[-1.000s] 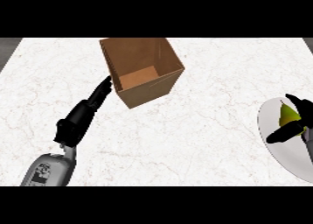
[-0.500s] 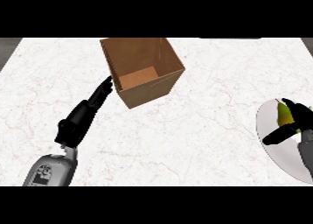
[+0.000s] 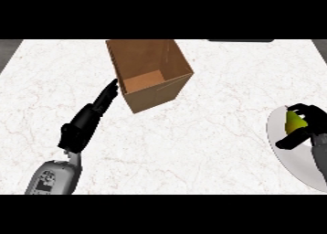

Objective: Pick the pear from the plate and place it in the cardboard box

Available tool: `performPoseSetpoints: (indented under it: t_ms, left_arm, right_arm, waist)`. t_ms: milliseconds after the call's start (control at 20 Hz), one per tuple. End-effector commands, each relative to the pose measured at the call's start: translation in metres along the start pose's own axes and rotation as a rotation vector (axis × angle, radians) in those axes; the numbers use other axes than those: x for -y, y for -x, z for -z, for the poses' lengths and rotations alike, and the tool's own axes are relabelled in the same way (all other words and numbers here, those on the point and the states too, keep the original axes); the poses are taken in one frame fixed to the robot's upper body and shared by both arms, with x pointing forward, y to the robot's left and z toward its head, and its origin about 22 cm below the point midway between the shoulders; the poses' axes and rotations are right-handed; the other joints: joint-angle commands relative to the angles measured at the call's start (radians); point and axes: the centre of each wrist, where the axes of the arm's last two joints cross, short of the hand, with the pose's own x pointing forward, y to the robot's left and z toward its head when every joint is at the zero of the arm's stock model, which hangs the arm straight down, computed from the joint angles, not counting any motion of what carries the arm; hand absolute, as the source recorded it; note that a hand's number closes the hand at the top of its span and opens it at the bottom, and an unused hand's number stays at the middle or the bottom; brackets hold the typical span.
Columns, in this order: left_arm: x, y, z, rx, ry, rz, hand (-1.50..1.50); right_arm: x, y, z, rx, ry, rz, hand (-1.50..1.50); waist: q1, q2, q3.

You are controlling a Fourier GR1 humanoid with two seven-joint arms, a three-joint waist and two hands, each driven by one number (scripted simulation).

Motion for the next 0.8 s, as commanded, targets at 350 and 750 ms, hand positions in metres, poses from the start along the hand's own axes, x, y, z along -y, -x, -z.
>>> performPoseSetpoints:
  t_ms: [350, 750]
  left_arm:
    - [0.015, -0.007, 0.012, 0.02, 0.056, 0.006, 0.0]
    - [0.006, -0.01, 0.012, 0.006, 0.009, -0.009, 0.0]
  right_arm:
    - [-0.059, -0.135, -0.079, 0.726, 0.074, -0.224, 1.5]
    - [-0.107, -0.223, -0.24, 1.325, 0.233, -0.287, 1.5]
  waist:
    - [0.059, 0.007, 0.016]
    - [0.009, -0.001, 0.017]
